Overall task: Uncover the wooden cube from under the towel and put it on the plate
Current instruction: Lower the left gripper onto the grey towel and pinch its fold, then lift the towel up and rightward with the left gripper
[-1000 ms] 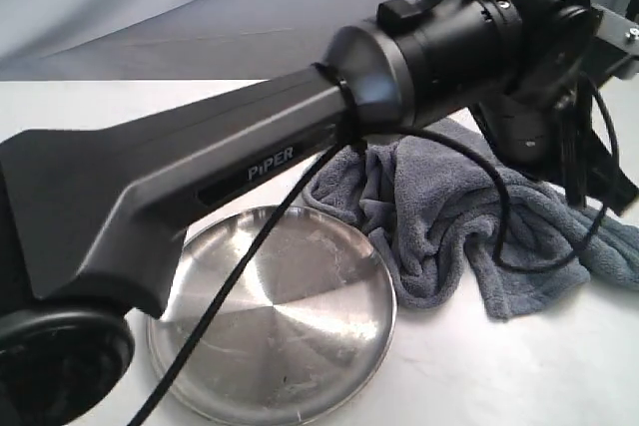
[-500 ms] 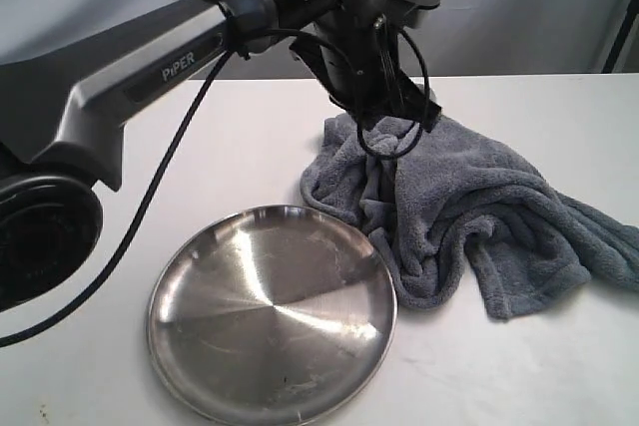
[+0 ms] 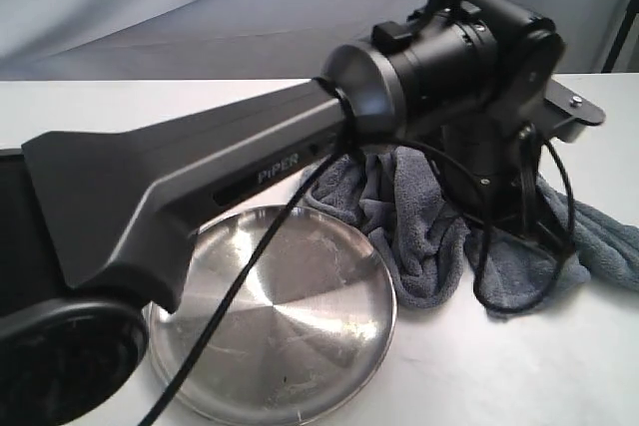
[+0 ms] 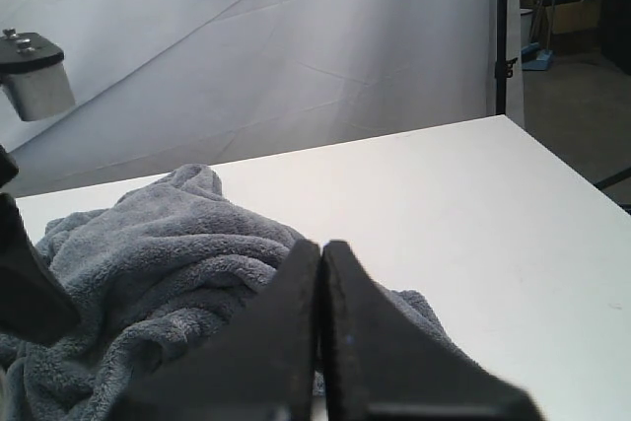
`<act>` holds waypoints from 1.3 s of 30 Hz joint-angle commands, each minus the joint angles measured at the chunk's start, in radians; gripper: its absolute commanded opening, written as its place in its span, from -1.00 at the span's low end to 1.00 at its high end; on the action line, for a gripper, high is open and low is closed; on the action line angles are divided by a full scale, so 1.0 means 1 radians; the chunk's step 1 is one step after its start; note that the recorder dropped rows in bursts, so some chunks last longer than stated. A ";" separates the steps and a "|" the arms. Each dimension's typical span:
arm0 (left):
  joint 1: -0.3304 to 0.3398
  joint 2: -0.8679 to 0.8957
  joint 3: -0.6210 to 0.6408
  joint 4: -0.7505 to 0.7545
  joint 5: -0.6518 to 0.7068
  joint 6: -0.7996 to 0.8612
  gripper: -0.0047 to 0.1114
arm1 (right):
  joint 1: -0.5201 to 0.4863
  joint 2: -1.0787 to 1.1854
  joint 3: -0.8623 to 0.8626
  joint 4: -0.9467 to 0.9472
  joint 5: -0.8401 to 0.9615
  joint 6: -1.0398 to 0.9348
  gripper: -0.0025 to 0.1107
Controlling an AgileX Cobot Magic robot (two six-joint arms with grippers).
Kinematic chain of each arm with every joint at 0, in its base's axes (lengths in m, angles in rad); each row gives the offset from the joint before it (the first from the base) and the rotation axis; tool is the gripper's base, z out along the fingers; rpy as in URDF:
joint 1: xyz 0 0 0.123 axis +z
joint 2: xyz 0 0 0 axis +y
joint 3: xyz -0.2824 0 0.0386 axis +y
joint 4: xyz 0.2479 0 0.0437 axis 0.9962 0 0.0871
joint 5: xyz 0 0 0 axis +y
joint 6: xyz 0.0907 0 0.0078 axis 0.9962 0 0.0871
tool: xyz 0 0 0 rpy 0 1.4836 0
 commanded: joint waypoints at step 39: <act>-0.064 0.209 0.005 0.281 -0.002 -0.291 0.37 | 0.001 -0.005 0.004 0.004 -0.001 -0.008 -0.96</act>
